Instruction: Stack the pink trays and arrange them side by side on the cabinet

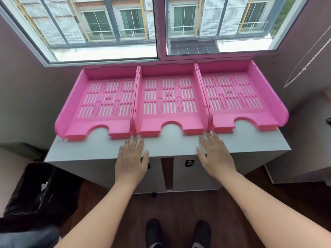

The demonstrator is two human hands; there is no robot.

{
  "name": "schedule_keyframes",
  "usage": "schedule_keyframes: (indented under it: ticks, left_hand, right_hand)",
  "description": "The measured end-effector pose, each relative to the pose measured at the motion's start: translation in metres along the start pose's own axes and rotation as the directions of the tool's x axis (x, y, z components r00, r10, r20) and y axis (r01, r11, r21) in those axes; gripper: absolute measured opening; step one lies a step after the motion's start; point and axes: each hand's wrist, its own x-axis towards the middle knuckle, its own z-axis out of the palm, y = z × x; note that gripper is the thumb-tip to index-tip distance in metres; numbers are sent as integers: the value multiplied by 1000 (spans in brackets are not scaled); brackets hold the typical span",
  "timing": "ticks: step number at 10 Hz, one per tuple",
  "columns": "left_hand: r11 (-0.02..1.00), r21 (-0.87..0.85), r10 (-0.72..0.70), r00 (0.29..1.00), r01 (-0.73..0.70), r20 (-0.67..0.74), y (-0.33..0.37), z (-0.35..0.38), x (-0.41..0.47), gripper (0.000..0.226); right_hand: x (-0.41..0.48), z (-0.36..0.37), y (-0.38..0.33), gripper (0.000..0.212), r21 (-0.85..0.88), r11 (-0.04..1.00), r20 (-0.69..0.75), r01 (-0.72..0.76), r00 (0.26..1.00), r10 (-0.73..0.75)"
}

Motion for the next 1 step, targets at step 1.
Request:
schedule_keyframes:
  ticks: [1]
  left_hand:
    - [1000,14,-4,1000,4,-4,-1,-1,1,55]
  right_hand:
    - [-5,-32,-12,49,378,920,-75,-107,986,146]
